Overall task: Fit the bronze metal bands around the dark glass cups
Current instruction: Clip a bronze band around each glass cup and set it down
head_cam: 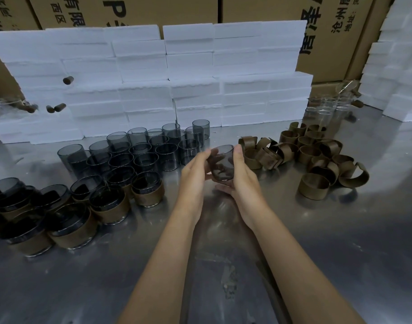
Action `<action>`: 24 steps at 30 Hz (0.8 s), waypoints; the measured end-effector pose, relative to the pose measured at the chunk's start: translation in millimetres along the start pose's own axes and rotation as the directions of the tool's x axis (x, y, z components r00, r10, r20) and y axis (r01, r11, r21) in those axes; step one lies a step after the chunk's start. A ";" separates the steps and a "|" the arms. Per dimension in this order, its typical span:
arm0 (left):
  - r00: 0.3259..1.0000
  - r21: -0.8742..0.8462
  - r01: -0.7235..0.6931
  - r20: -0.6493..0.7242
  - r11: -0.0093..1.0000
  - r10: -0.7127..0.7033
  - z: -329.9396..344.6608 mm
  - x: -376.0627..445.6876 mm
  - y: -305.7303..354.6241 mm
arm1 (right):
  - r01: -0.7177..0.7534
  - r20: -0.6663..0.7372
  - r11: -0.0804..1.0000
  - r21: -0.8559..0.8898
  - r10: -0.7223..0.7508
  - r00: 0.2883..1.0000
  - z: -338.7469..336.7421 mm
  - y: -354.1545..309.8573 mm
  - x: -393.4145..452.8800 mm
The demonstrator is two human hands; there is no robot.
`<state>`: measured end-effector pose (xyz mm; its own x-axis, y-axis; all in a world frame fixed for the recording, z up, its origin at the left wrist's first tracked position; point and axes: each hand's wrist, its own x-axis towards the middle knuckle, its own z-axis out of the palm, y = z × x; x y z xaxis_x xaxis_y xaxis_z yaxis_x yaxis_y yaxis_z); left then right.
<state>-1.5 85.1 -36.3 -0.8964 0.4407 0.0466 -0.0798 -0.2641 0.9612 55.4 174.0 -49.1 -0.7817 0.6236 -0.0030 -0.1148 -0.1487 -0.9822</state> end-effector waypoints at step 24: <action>0.992 -0.070 -0.020 -0.125 0.997 0.011 -4.1 -2.7 0.3 | -0.166 0.143 0.974 0.157 0.144 0.979 3.9 -13.9 -10.2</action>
<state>-0.8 80.3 -37.2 -0.9448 0.3269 0.0231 -0.0920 -0.3322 0.9387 62.6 166.7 -34.6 -0.8697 0.4795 -0.1173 -0.0781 -0.3683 -0.9264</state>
